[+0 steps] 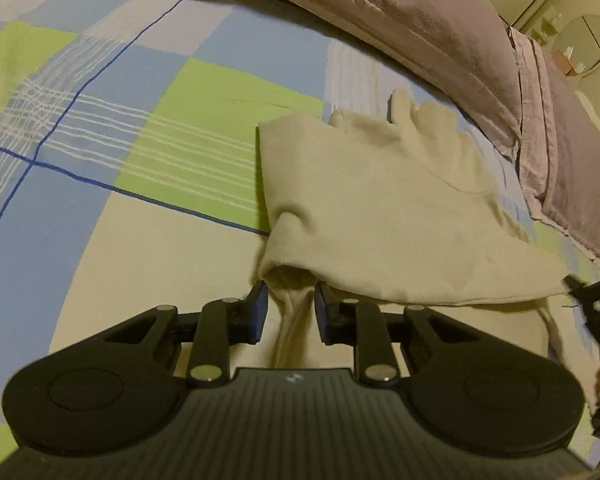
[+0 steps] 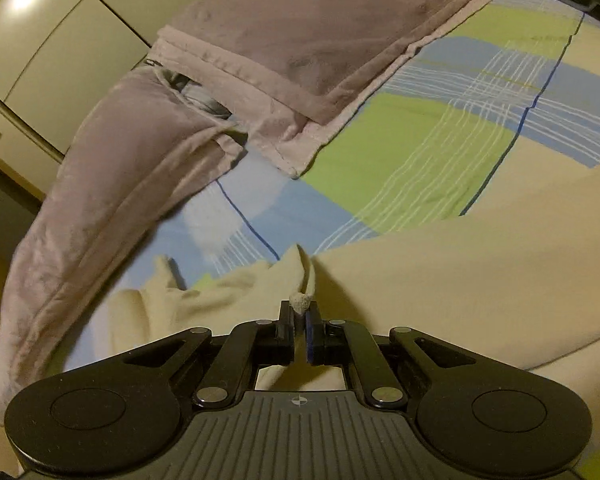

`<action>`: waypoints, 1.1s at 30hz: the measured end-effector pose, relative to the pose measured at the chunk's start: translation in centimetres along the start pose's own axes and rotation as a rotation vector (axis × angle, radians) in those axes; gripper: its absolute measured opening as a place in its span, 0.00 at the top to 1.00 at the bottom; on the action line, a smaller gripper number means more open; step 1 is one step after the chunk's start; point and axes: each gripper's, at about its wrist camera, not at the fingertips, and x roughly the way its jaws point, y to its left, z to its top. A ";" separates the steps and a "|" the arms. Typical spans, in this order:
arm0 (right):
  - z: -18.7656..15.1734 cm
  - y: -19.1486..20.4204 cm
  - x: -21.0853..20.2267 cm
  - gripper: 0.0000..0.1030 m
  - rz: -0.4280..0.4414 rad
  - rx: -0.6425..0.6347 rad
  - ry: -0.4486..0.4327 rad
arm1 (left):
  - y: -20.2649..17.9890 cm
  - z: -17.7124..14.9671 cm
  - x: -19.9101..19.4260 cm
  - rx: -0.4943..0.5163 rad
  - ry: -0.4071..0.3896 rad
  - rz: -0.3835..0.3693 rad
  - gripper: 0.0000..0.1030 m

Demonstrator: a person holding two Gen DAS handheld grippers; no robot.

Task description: Fold clothes

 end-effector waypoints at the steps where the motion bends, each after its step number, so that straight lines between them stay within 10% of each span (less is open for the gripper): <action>1: -0.2 0.3 -0.6 0.97 0.012 -0.027 -0.011 | 0.0 0.1 0.0 0.002 0.003 0.005 0.81; 14: -0.6 0.1 0.8 0.95 -0.217 -0.226 0.063 | -3.3 2.6 -1.2 0.160 -0.054 0.016 0.92; 19: -1.0 2.1 -1.0 0.84 -0.414 -0.348 -0.099 | -5.0 3.4 0.6 0.241 -0.064 0.016 0.92; 27: -1.8 -0.1 2.3 0.85 -0.226 -0.240 0.106 | -4.1 3.0 4.6 0.289 0.007 0.072 0.91; 33: 0.0 -3.5 -2.0 0.75 -0.121 -0.010 0.090 | -5.3 4.1 2.4 0.215 0.007 0.038 0.93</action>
